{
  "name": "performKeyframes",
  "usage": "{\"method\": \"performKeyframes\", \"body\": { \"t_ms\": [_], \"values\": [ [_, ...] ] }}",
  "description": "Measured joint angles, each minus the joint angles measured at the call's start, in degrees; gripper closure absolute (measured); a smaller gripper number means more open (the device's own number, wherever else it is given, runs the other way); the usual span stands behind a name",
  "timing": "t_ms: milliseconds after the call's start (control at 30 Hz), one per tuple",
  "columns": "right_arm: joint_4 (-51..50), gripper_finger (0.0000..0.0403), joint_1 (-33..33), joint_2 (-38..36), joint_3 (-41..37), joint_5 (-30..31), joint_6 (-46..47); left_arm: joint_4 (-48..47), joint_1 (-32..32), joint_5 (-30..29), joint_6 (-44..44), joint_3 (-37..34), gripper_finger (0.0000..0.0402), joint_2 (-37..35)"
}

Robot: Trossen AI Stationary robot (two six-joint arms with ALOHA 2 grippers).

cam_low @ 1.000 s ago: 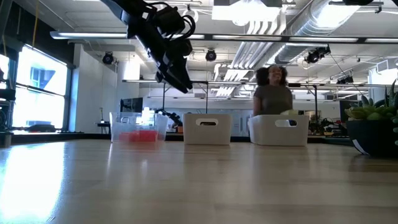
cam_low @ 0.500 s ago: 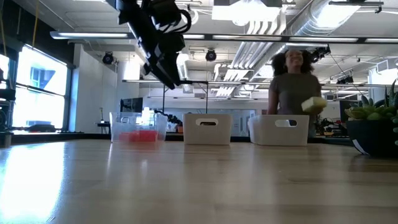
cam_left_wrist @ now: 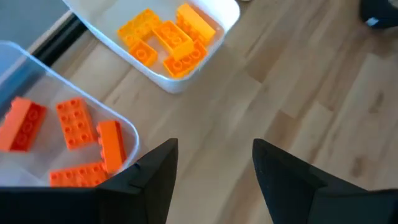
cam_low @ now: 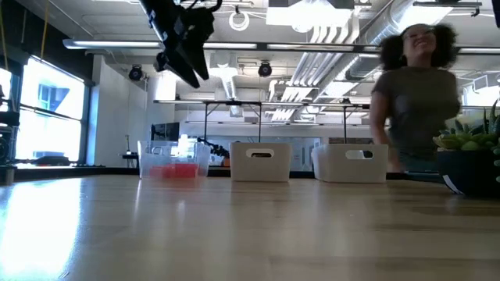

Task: Sort & place blocks by color
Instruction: Put the green game piece into the right white bin

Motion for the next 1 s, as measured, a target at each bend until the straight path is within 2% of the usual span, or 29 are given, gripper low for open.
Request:
{"method": "performKeyframes", "body": {
  "t_ms": [133,400,633,767,867,1000],
  "values": [
    [-0.2,0.0217,0.0,-4.5,-6.8,-2.5,3.1,-3.2,-2.4,-0.2,-3.8,0.0,0.0206,-3.0],
    [6.5,0.0217,0.7,-12.1,-15.8,-2.4,14.5,-12.8,-8.2,-5.8,-5.5,0.0,0.0206,-6.0],
    [12.1,0.0217,0.7,-12.9,-18.9,-5.7,17.3,-18.9,-13.4,-5.3,-7.4,0.0,0.0206,-6.4],
    [13.1,0.0217,0.7,-12.9,-20.7,-8.5,18.4,-19.1,-16.3,-5.3,-8.0,0.0,0.0206,-6.4],
    [13.3,0.0214,0.7,-12.9,-21.9,-12.0,18.4,-19.0,-17.4,-2.4,-8.2,0.0,0.0206,-6.4],
    [15.1,0.0204,0.8,-12.8,-24.0,-13.1,19.0,-19.0,-17.4,-0.8,-6.4,0.0,0.0206,-6.5]
  ]
}}
